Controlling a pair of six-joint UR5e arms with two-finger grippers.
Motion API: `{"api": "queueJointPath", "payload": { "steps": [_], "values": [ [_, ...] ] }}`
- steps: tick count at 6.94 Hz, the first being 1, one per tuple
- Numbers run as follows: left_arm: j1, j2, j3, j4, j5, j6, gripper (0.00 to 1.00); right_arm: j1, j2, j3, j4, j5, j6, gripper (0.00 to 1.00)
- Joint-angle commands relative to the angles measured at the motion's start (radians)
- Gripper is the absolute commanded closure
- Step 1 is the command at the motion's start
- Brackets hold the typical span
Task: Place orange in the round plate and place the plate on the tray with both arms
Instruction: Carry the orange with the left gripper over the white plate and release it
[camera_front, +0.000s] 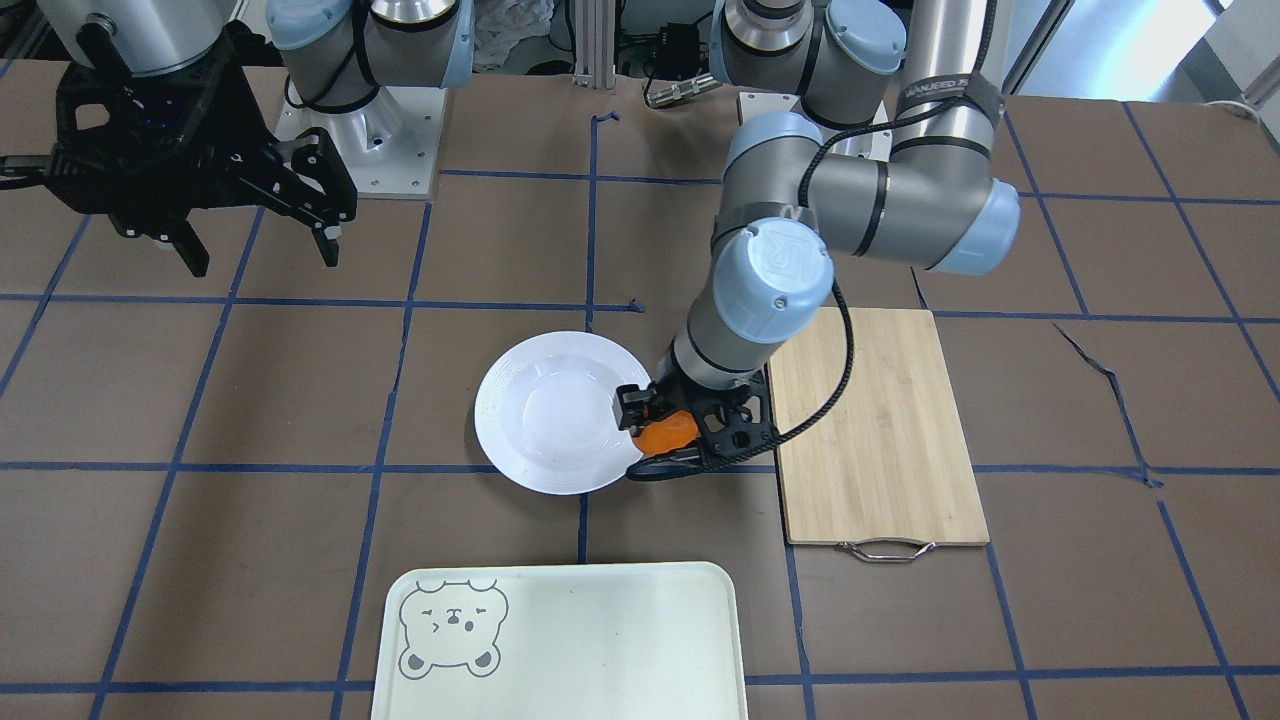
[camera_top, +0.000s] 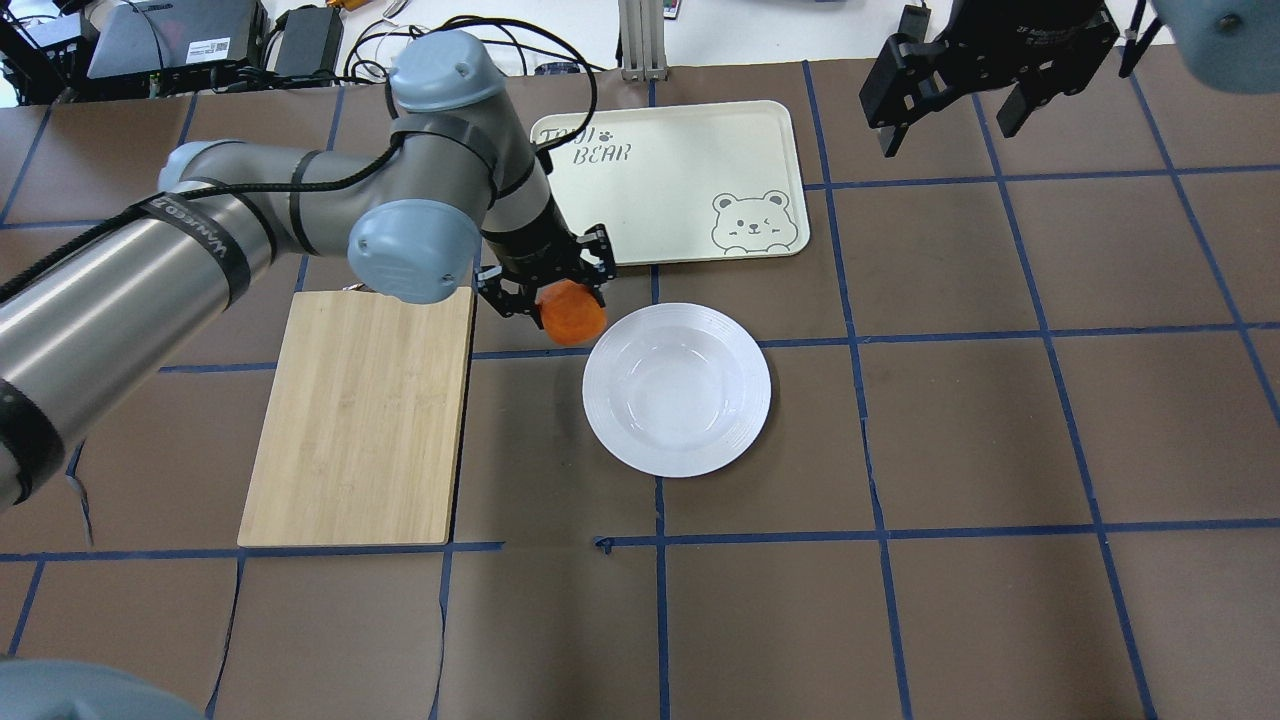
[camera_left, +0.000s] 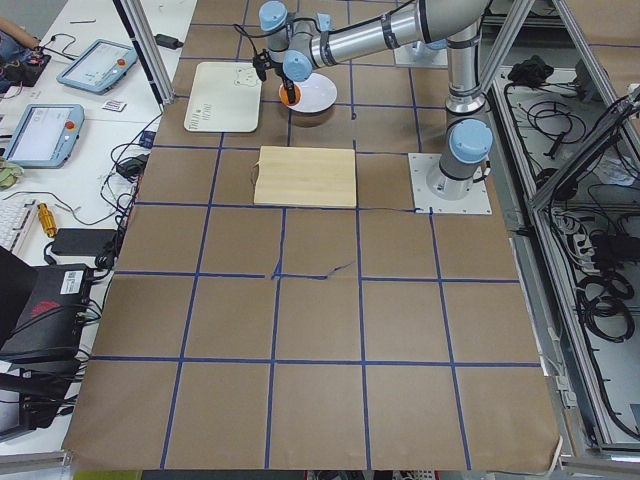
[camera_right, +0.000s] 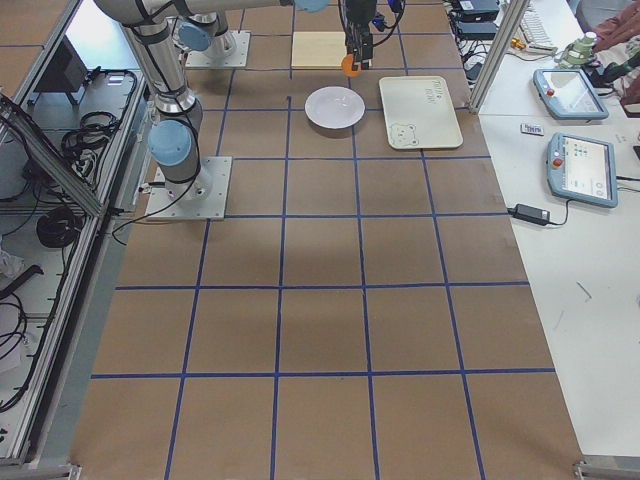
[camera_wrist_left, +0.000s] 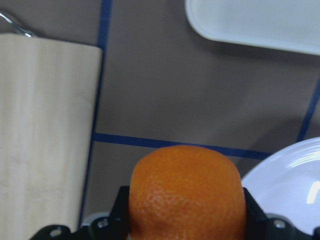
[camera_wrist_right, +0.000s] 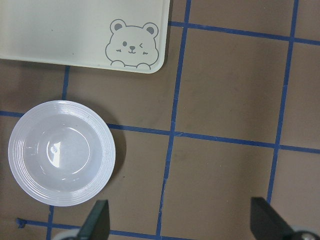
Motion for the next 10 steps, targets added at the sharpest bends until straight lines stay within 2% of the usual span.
{"api": "queueJointPath", "payload": {
  "steps": [1,2,3,4,5,6,8,9,10],
  "values": [
    [-0.090,-0.026,-0.005,0.010,-0.040,-0.112,0.91,0.002,0.000,0.000,0.000,0.000,0.000,0.00],
    [-0.111,-0.057,-0.010,0.045,-0.107,-0.133,0.91,0.002,0.000,0.000,0.000,0.000,0.000,0.00],
    [-0.113,-0.088,-0.011,0.071,-0.117,-0.142,0.80,0.002,0.000,0.000,0.000,0.000,0.000,0.00],
    [-0.113,-0.115,-0.022,0.070,-0.108,-0.120,0.64,0.002,0.000,0.000,0.000,0.000,0.000,0.00],
    [-0.113,-0.125,-0.020,0.085,-0.105,-0.094,0.57,0.002,0.000,0.000,0.000,0.000,0.000,0.00],
    [-0.113,-0.122,-0.019,0.109,-0.101,-0.110,0.01,0.002,0.000,0.000,0.000,0.000,0.000,0.00],
    [-0.096,-0.073,-0.008,0.097,-0.094,-0.094,0.00,0.002,0.000,0.000,0.000,0.000,0.000,0.00],
    [-0.047,-0.027,0.015,0.087,-0.056,-0.037,0.00,0.002,0.000,0.000,0.000,0.000,0.000,0.00],
    [0.021,0.021,0.048,-0.012,-0.052,0.085,0.00,0.000,0.000,0.000,0.005,0.000,-0.003,0.00]
  ]
}}
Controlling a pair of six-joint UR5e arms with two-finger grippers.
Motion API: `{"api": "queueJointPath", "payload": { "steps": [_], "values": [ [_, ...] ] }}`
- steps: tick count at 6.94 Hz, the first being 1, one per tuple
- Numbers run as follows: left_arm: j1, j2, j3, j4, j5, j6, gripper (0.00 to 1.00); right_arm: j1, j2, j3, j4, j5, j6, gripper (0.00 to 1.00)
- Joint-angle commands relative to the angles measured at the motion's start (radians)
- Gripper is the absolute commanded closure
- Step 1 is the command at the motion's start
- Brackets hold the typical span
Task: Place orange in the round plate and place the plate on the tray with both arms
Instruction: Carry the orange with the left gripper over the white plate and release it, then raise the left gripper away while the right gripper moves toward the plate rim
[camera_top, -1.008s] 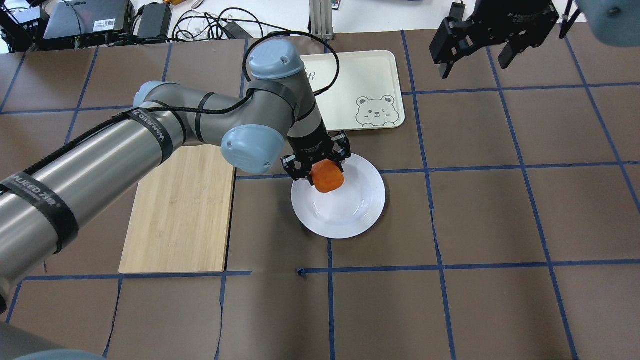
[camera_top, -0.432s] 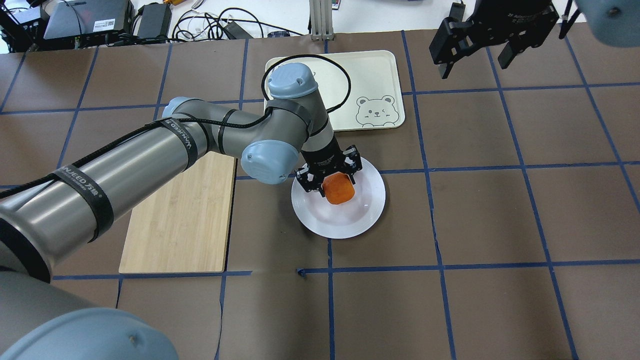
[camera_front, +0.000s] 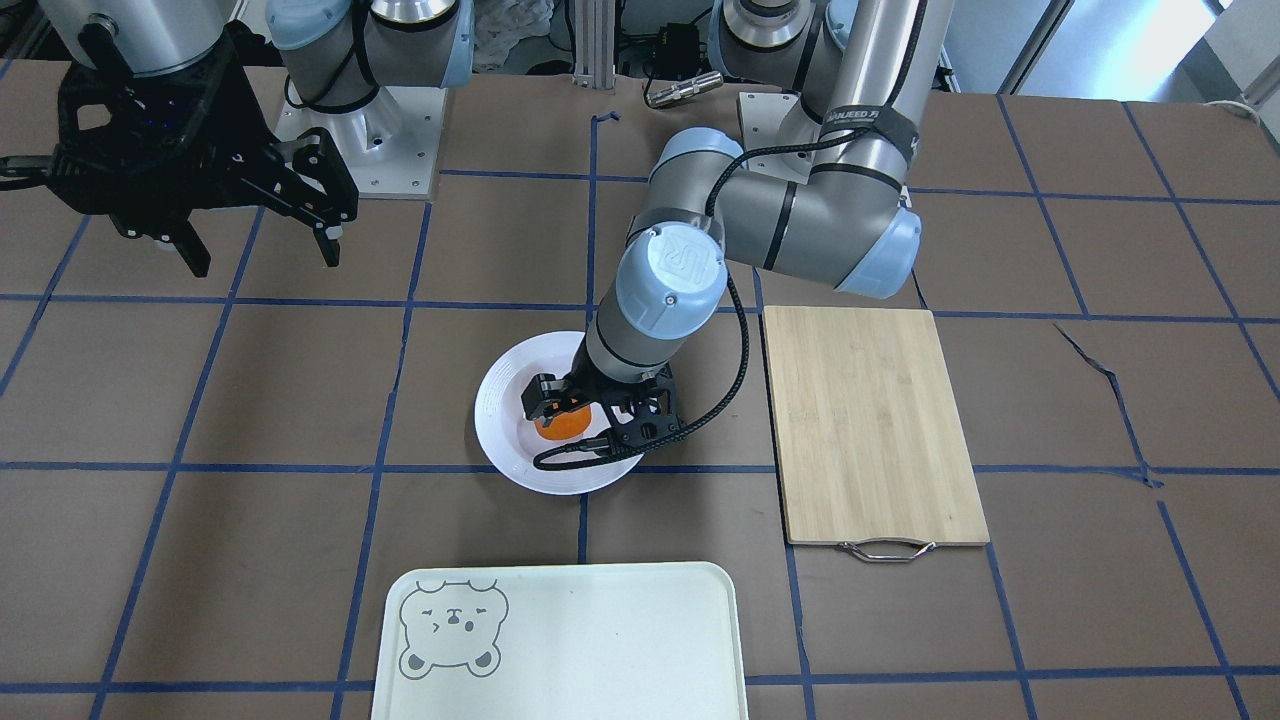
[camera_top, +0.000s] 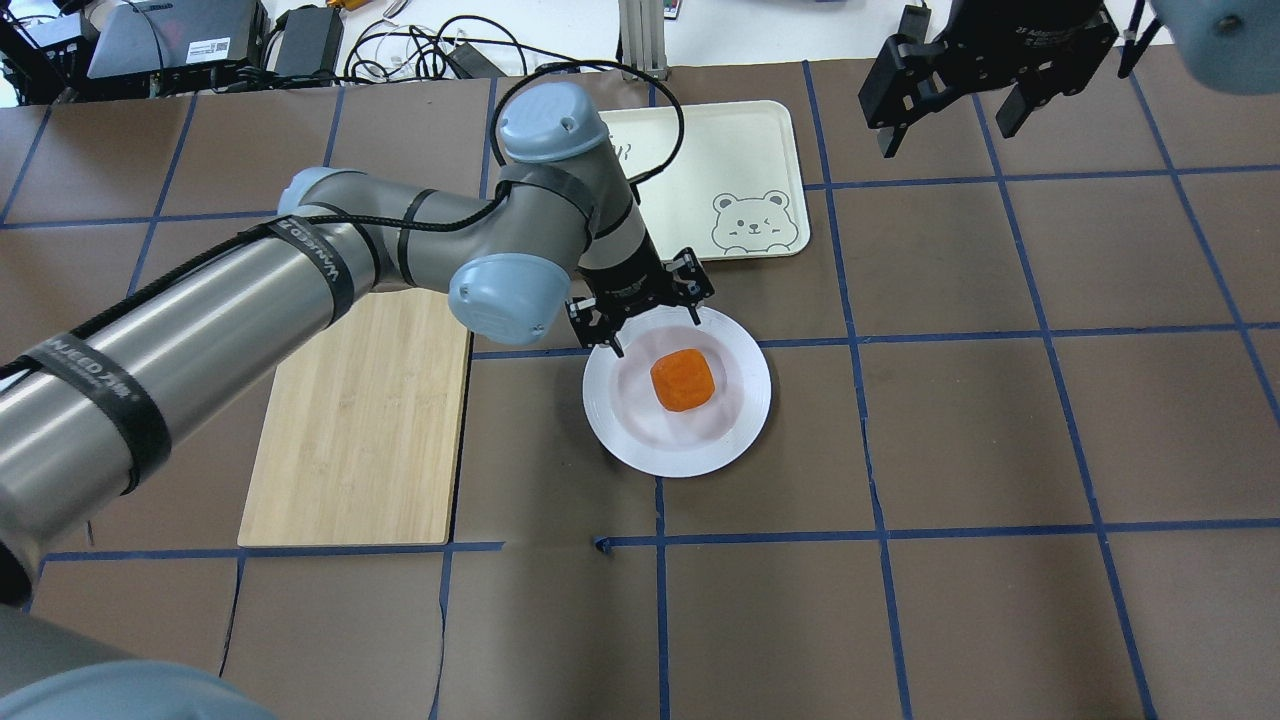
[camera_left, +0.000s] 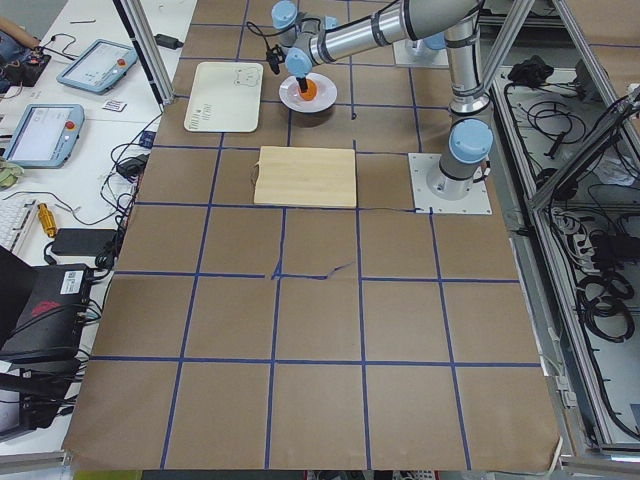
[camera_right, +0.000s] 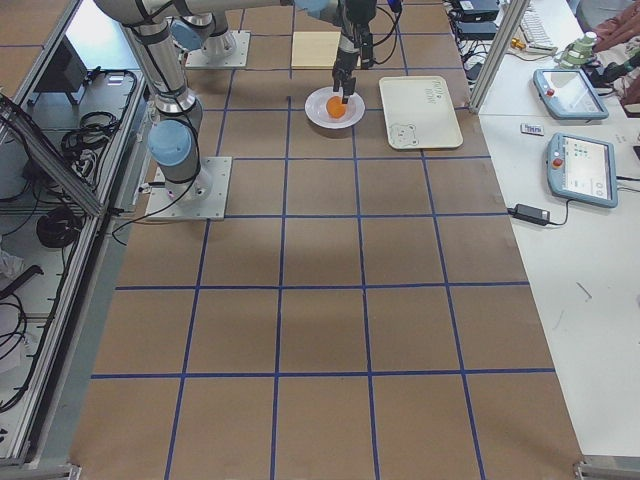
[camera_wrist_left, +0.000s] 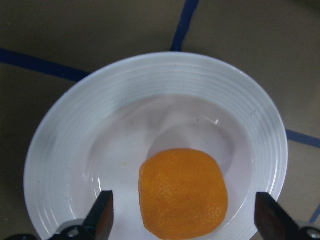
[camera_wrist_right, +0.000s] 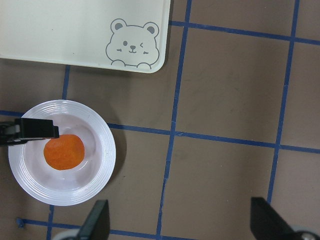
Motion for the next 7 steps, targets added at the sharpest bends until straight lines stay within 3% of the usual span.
{"api": "queueJointPath", "payload": {
  "steps": [1,2,3,4,5,6,7],
  "values": [
    [0.114,0.099,0.078,-0.190,0.076,0.223,0.00,-0.007,0.002,0.000,0.007,0.015,0.004,0.00],
    [0.141,0.155,0.124,-0.323,0.115,0.314,0.00,-0.045,0.006,0.002,0.013,0.038,-0.001,0.00],
    [0.169,0.208,0.159,-0.438,0.121,0.374,0.00,-0.094,0.023,0.008,0.005,0.169,-0.001,0.00],
    [0.198,0.261,0.187,-0.512,0.145,0.384,0.00,-0.143,0.084,0.012,0.017,0.245,-0.005,0.00],
    [0.195,0.312,0.187,-0.517,0.185,0.382,0.00,-0.136,0.119,0.059,0.001,0.261,-0.002,0.00],
    [0.189,0.358,0.177,-0.508,0.186,0.384,0.00,-0.138,0.135,0.146,-0.057,0.370,-0.002,0.00],
    [0.189,0.380,0.193,-0.466,0.189,0.382,0.00,-0.135,0.135,0.267,-0.175,0.400,0.005,0.00]
  ]
}}
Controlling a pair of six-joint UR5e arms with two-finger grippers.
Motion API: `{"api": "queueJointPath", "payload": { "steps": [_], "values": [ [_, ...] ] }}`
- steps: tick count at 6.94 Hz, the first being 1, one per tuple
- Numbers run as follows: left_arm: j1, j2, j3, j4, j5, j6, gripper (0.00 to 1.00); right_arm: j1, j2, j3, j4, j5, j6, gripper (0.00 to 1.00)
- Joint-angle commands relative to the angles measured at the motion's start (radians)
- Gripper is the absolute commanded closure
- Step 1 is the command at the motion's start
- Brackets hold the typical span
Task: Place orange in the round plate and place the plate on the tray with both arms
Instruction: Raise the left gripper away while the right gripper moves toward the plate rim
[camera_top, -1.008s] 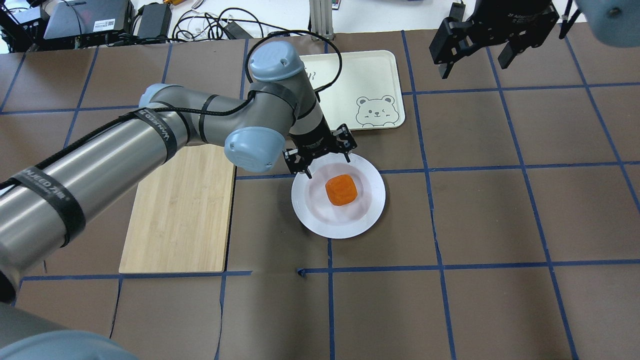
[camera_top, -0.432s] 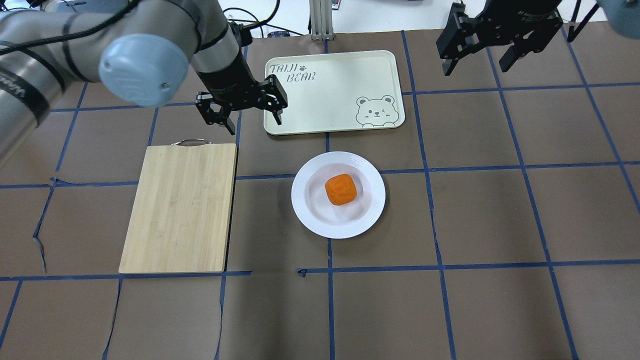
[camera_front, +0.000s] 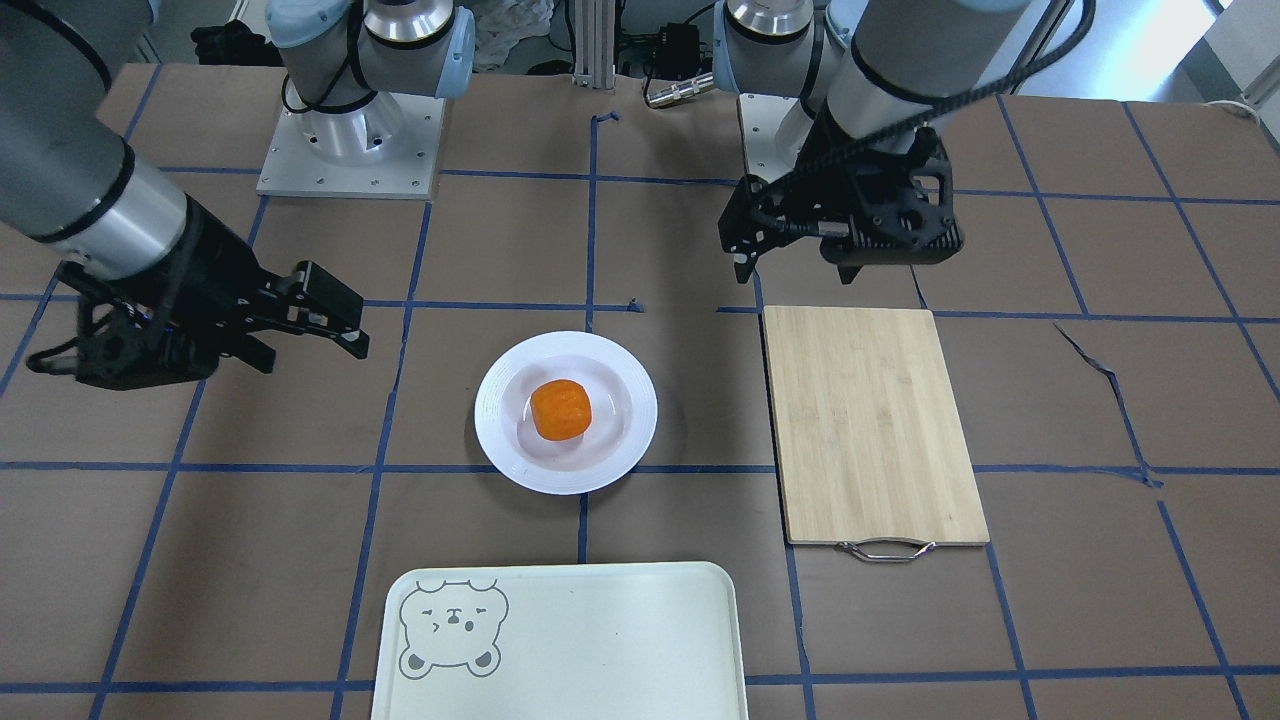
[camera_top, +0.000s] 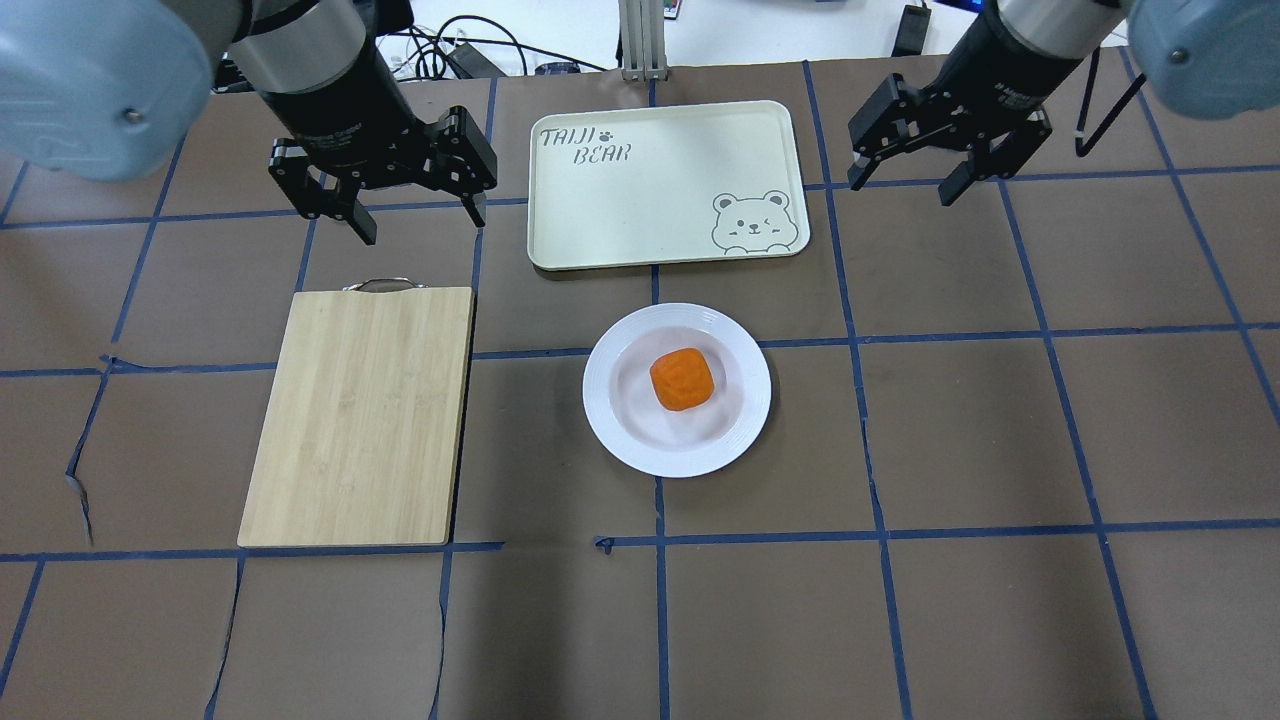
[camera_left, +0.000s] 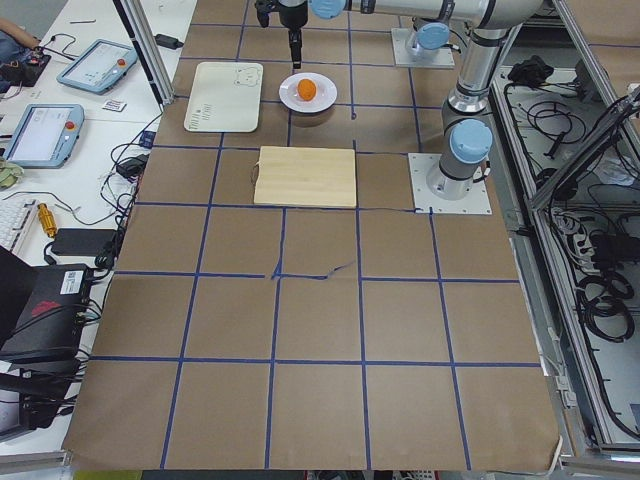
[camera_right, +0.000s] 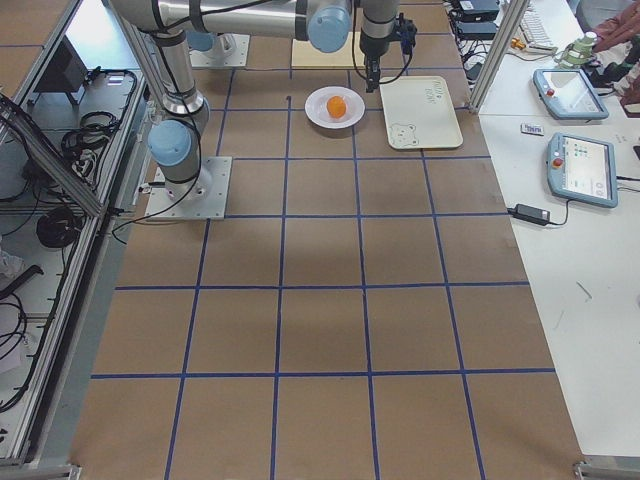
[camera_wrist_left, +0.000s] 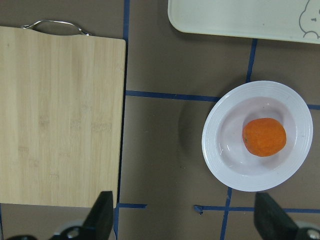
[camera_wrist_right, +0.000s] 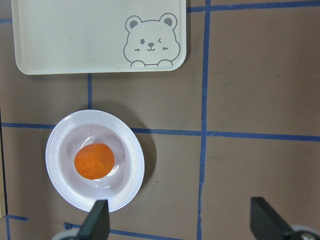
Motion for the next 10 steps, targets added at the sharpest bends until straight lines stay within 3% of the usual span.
{"api": "queueJointPath", "payload": {
  "steps": [1,2,5,6,10],
  "values": [
    [0.002,0.054,0.010,0.060,0.024,0.002,0.00,0.026,0.011,0.276,-0.243,0.070,0.012,0.00],
    [0.002,0.055,-0.001,0.065,0.060,0.007,0.00,0.054,0.034,0.358,-0.455,0.117,0.037,0.00],
    [0.027,0.068,0.022,0.059,0.090,0.130,0.00,0.092,0.209,0.454,-0.742,0.190,0.210,0.00],
    [0.027,0.075,0.016,0.025,0.086,0.128,0.00,0.091,0.232,0.460,-0.749,0.237,0.218,0.00],
    [0.027,0.095,-0.010,0.020,0.098,0.131,0.00,0.092,0.235,0.473,-0.752,0.224,0.241,0.09]
  ]
}}
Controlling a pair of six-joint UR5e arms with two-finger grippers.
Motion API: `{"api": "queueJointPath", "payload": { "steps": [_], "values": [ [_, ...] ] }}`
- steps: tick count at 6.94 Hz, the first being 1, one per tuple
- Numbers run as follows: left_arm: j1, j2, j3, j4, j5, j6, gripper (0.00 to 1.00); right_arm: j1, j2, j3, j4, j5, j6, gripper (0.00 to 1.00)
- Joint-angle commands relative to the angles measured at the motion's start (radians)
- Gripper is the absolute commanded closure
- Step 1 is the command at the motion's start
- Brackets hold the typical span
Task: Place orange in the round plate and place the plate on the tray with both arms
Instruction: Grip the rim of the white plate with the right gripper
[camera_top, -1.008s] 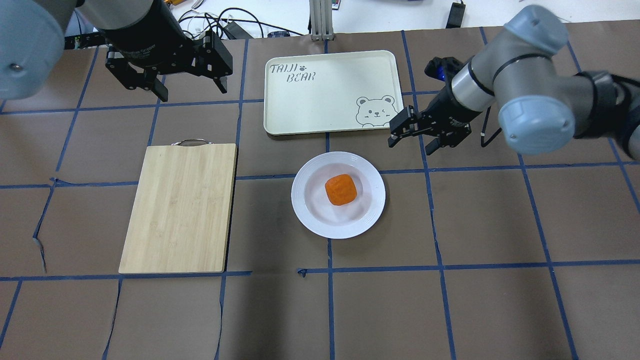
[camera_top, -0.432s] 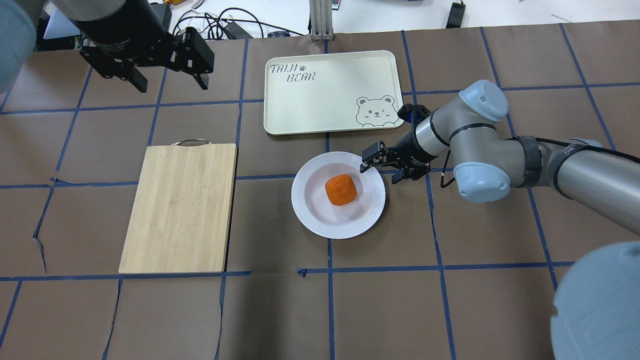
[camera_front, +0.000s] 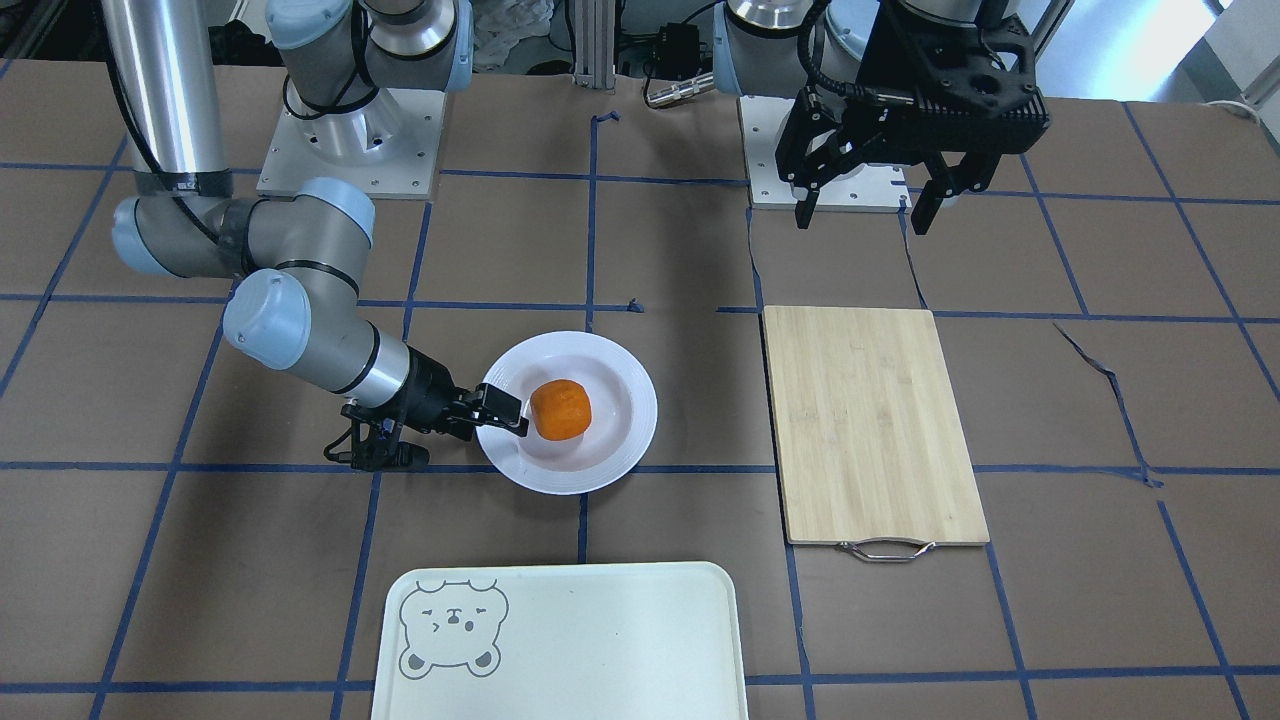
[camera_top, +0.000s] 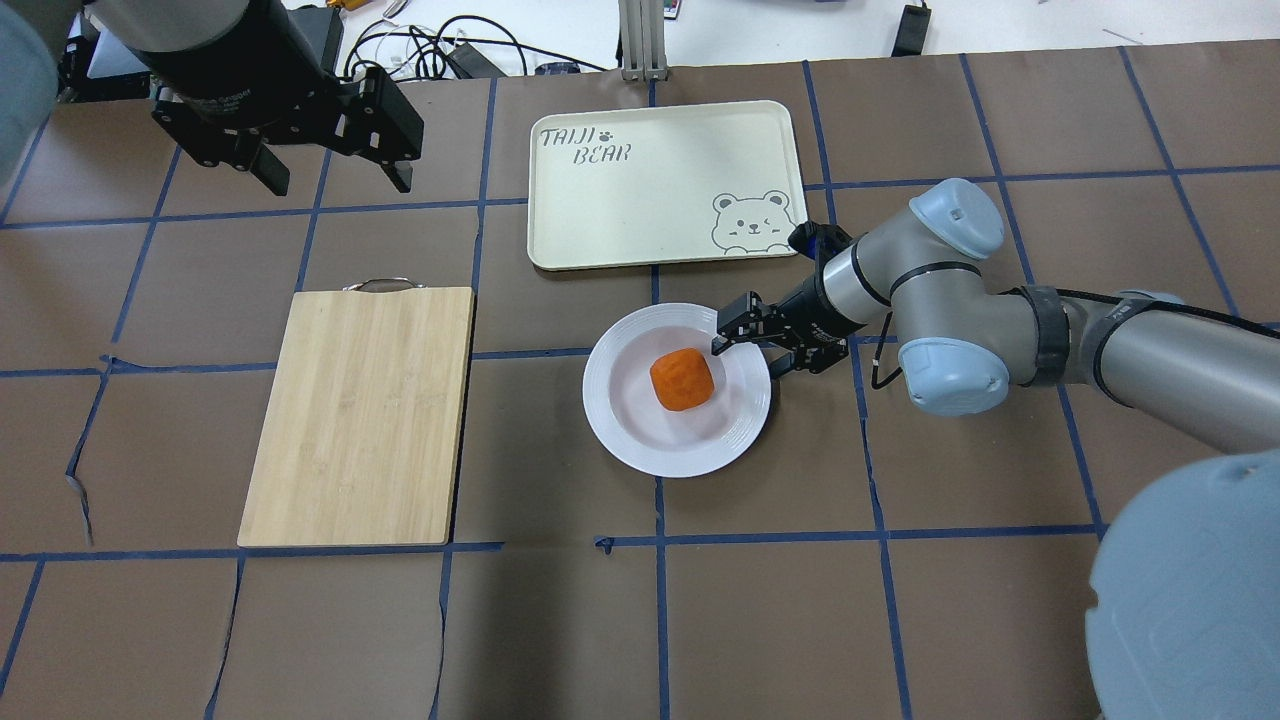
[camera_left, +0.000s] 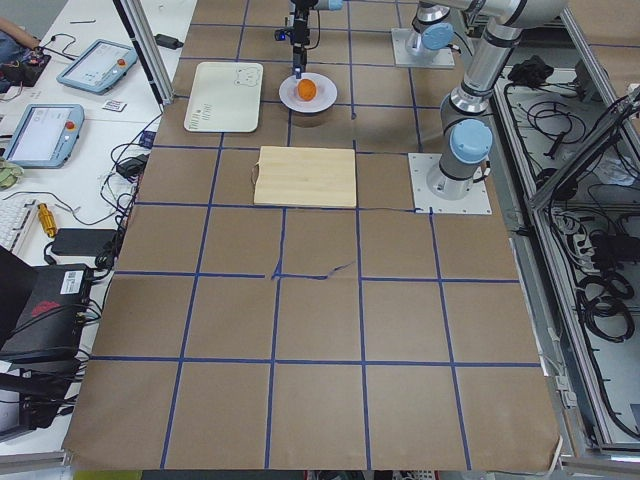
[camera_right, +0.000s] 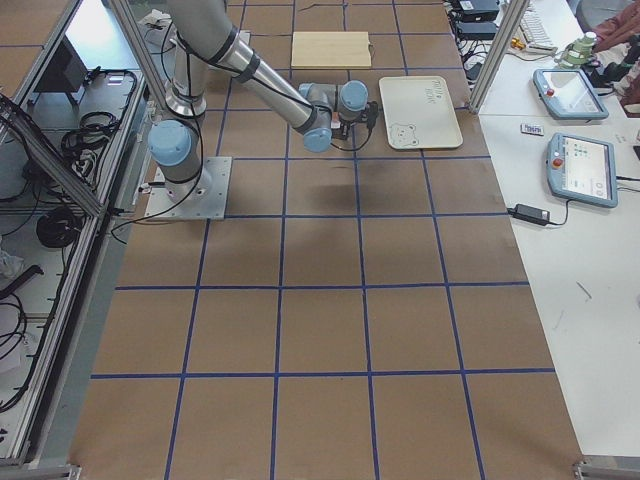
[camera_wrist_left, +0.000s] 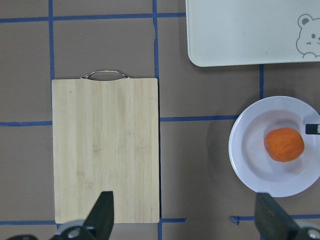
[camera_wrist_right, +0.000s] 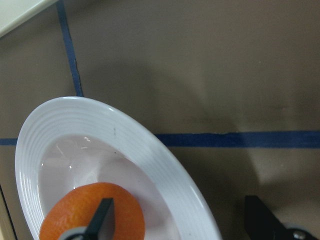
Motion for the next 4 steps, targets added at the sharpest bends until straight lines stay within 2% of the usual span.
{"api": "queueJointPath", "payload": {
  "steps": [1,4],
  "values": [
    [0.002,0.020,-0.027,0.000,0.008,0.001,0.00,0.000,-0.001,0.008,0.001,-0.006,0.001,0.12],
    [0.006,0.023,-0.031,0.008,0.004,0.001,0.00,0.038,0.000,0.010,-0.043,-0.010,0.075,0.17]
  ]
}}
